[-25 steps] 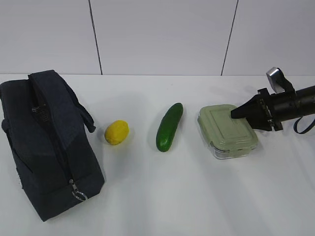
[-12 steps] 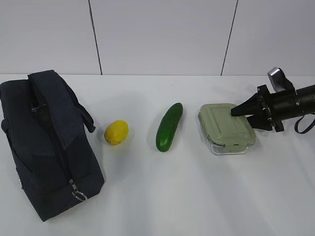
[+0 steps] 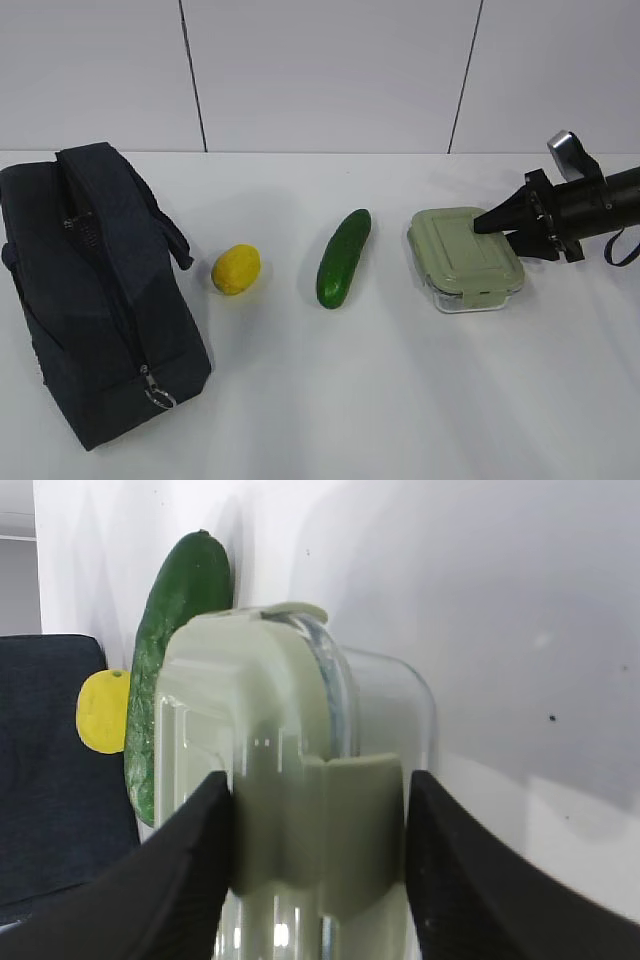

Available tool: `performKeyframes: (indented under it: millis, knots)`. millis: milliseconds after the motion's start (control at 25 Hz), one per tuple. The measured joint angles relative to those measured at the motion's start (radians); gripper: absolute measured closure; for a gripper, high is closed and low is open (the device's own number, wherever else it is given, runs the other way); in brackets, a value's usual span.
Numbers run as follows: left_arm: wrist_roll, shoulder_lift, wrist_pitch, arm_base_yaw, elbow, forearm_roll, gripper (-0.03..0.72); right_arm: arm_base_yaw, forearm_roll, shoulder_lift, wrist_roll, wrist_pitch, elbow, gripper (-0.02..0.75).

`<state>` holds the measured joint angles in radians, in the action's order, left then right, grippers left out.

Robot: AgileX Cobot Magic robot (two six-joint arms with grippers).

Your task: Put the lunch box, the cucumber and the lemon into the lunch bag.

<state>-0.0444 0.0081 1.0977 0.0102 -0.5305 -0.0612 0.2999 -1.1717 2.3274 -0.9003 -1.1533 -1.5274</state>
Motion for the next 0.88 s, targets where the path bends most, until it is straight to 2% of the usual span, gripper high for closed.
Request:
performKeyframes:
  millis: [880]
  knots:
    - [0.0,0.0,0.0,0.0,0.0,0.0,0.449,0.0,0.009,-0.012,0.0,0.006,0.0,0.352]
